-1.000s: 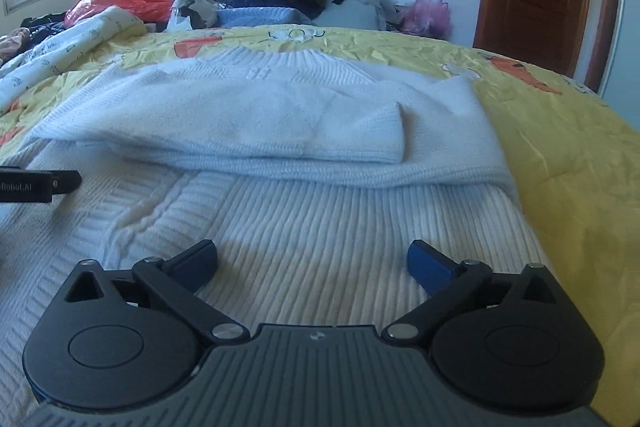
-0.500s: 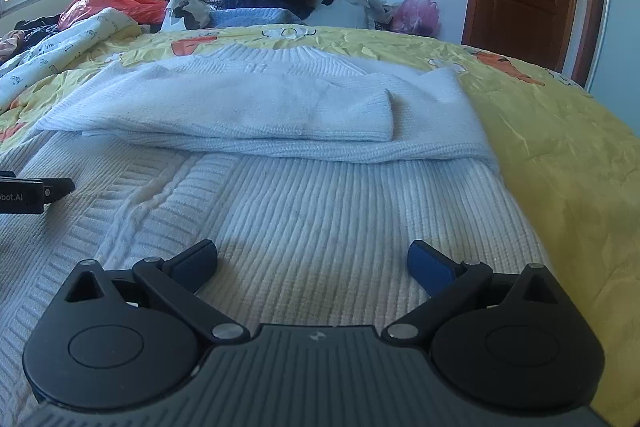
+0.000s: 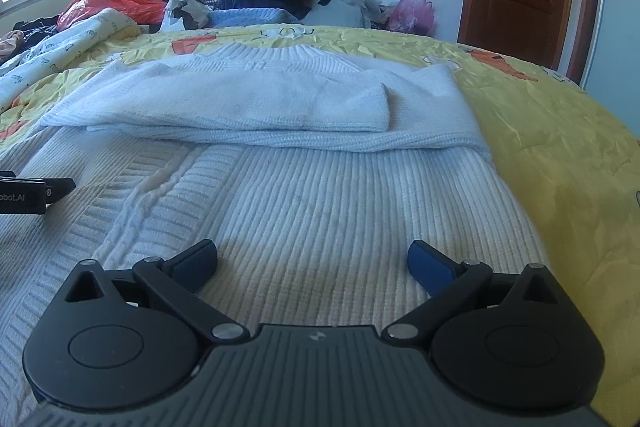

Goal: Fold small clothes

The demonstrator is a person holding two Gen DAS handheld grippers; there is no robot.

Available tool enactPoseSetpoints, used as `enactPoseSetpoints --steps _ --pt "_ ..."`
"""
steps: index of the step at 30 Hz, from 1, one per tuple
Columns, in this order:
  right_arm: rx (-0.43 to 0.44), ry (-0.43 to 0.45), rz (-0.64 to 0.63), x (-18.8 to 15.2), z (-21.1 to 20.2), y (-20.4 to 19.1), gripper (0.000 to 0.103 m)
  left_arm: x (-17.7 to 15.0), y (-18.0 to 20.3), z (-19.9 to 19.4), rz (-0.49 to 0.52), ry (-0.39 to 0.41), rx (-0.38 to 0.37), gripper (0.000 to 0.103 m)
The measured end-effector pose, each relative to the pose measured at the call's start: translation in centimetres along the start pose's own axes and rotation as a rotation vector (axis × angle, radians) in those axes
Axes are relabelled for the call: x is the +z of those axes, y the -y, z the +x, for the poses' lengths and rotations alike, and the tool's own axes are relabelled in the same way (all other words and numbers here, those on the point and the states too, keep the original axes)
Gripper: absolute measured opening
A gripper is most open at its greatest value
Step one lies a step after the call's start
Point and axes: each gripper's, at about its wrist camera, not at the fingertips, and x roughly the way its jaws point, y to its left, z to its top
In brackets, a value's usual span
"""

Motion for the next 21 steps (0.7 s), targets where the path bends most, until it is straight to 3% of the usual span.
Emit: enactPoseSetpoints --steps 21 --pt "-0.014 -0.001 0.003 -1.7 -2.0 -0.4 0.103 -2.0 0.0 -2.3 0.017 0.005 -0.017 0.103"
